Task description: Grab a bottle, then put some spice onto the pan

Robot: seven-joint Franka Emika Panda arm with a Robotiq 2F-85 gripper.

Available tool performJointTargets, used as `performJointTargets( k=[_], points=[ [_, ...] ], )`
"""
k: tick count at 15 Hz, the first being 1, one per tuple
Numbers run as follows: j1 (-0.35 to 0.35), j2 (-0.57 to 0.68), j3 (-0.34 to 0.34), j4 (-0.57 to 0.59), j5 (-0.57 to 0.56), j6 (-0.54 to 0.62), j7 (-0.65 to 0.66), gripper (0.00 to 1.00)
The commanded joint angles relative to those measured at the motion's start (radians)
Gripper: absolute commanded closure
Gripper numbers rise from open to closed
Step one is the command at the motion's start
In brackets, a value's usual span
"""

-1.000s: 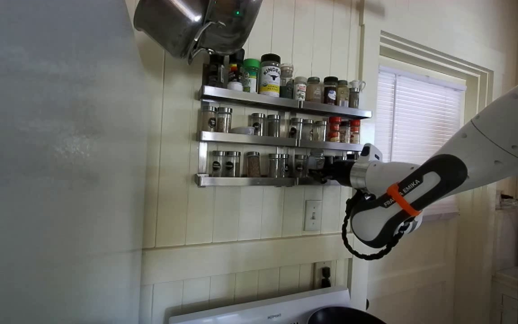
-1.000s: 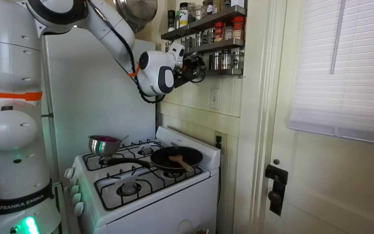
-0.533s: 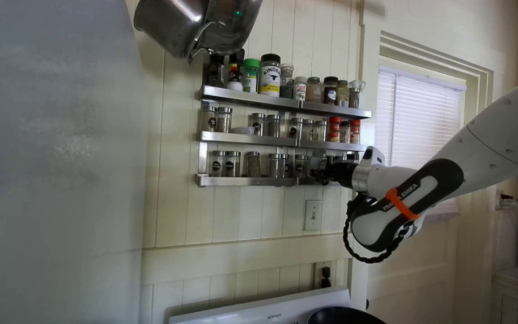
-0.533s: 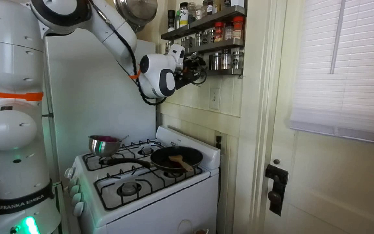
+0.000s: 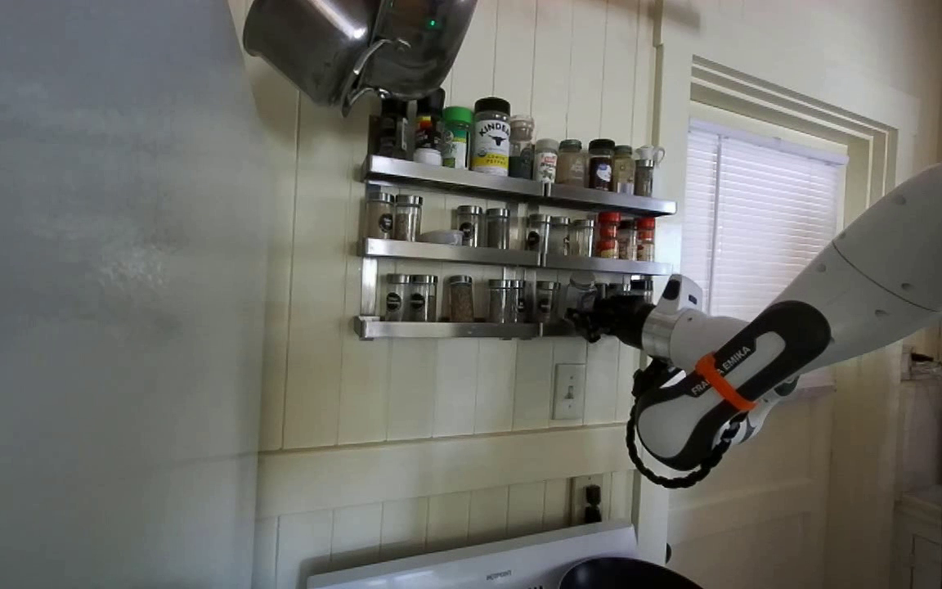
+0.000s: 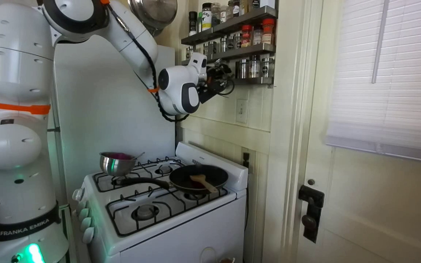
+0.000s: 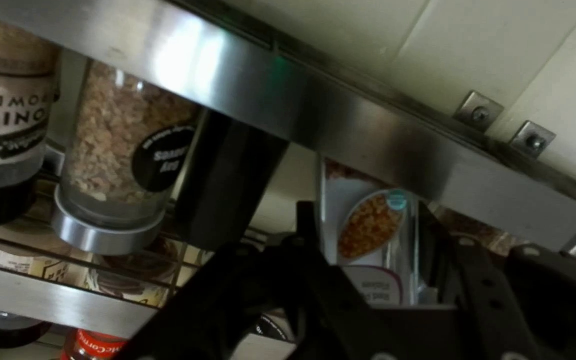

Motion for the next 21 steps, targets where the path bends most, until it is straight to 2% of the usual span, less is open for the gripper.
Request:
performJointTargets(
  k=[1, 10, 11, 21],
  points=[
    [0.006, 0.005, -0.002, -0.059, 0.01, 0.058, -0.051, 0.77],
    [0.021, -0.021, 0.008, -0.094, 0.008, 0.145, -0.089, 0.77],
    [0.023, -0.035, 0.011, -0.083, 0.011, 0.114, -0.079, 0.77],
    [0.036, -0.116, 0.045, -0.175, 0.072, 0.114, -0.077, 0.77]
  ],
)
